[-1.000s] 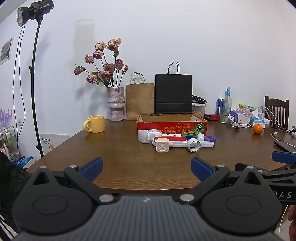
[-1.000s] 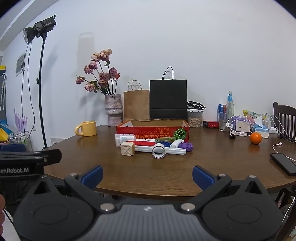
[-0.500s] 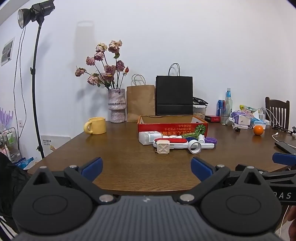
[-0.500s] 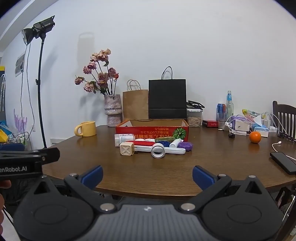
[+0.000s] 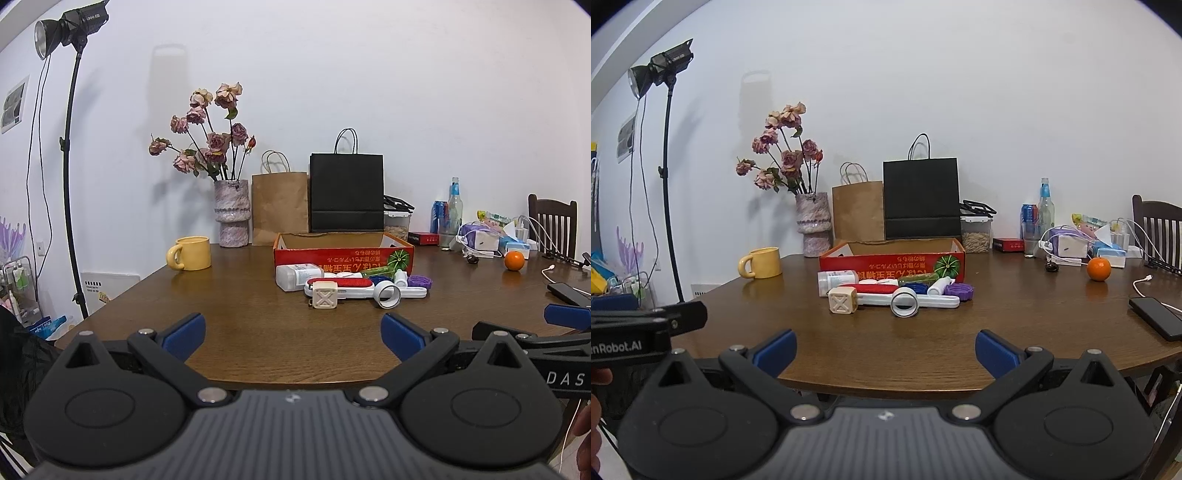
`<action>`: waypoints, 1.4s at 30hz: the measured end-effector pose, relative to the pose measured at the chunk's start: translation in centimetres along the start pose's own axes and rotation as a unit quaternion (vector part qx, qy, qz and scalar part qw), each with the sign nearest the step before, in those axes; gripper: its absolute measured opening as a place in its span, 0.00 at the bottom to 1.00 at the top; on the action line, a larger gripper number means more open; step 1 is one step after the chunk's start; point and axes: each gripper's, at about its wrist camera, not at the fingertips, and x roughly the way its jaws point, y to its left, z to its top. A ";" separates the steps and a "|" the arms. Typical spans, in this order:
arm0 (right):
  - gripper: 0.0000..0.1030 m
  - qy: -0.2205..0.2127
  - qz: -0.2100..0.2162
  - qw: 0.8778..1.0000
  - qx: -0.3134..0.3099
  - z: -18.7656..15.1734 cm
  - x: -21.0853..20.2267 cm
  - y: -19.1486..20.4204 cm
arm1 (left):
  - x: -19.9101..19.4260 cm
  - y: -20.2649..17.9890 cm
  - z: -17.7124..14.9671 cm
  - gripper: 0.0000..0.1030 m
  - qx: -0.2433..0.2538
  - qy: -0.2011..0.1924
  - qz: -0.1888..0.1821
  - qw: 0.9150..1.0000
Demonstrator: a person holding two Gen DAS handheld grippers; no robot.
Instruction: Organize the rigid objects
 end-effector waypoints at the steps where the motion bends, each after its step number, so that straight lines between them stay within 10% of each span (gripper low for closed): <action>1: 1.00 -0.001 -0.001 1.000 0.000 0.0 0.0 0.0 | -0.1 0.0 0.0 1.00 0.000 -0.002 0.000 1.000; 42: 1.00 -0.026 -0.009 1.000 -0.001 1.3 -0.9 -0.1 | 0.1 0.7 0.2 1.00 0.000 -0.011 0.014 1.000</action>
